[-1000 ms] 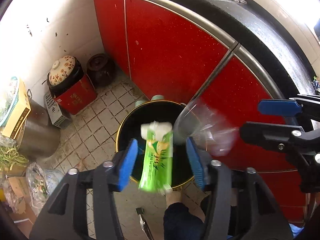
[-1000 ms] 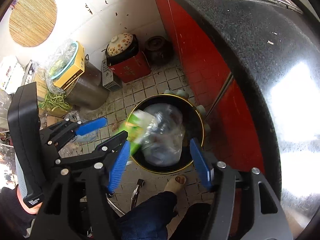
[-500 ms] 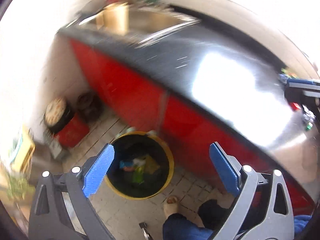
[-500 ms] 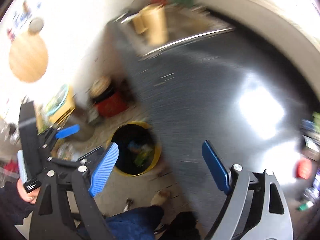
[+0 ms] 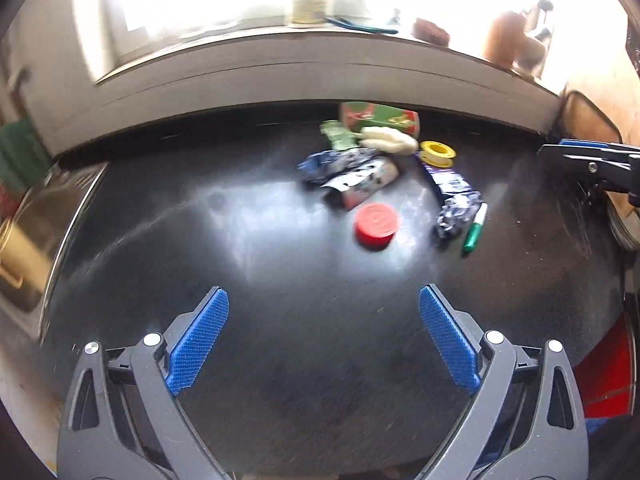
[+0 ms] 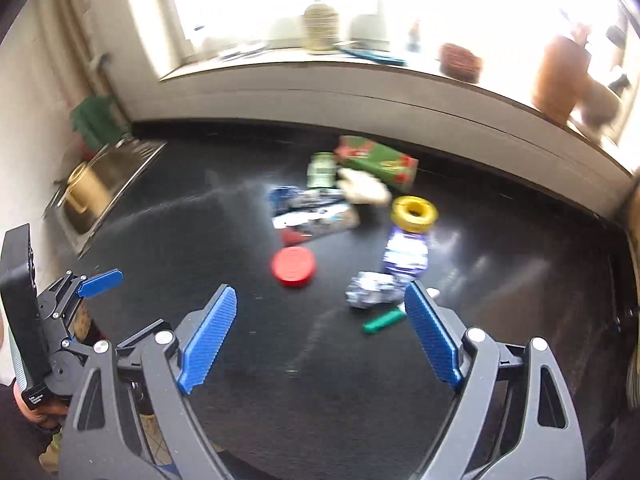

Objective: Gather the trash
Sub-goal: 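Move both open tools back over the countertop, then grasp the red bottle cap with left tool while right tool grasps yellow tape roll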

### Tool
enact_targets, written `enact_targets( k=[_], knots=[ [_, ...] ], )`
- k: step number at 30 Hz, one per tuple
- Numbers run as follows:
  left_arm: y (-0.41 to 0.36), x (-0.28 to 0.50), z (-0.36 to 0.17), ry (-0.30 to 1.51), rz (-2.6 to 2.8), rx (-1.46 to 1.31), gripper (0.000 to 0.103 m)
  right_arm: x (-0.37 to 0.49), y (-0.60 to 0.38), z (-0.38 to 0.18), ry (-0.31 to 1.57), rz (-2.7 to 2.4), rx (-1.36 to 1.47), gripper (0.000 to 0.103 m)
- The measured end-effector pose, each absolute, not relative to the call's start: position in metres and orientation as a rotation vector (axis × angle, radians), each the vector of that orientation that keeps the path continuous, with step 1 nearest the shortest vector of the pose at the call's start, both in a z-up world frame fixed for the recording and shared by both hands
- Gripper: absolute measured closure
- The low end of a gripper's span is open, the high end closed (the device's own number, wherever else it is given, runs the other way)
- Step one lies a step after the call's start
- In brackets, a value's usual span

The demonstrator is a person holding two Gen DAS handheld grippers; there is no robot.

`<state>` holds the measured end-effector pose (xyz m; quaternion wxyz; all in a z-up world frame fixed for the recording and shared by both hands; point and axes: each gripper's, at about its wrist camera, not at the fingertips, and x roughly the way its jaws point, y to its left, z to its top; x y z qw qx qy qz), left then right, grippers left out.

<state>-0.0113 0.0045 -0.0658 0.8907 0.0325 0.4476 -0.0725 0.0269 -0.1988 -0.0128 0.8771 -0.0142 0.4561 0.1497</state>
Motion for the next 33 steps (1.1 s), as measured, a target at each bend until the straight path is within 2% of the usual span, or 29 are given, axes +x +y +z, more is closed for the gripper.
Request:
enact_targets(
  k=[5, 13, 29, 31, 33],
  knots=[
    [-0.03, 0.015, -0.07, 0.953, -0.184, 0.107, 0.01, 0.04, -0.252, -0.018, 0.96, 0.255, 0.015, 0.02],
    [-0.051, 0.041, -0.095, 1.007, -0.175, 0.166, 0.01, 0.077, -0.269, -0.04, 0.994, 0.249, 0.03, 0.02],
    [-0.067, 0.11, -0.169, 1.092, -0.082, 0.134, 0.01, 0.21, -0.252, -0.144, 1.141, 0.32, -0.058, 0.02],
    [-0.068, 0.113, -0.172, 1.093, -0.077, 0.135, 0.012, 0.224, -0.247, -0.155, 1.157, 0.323, -0.069, 0.02],
    [-0.069, 0.117, -0.176, 1.103, -0.079, 0.129, 0.018, 0.237, -0.243, -0.165, 1.173, 0.327, -0.075, 0.025]
  ],
)
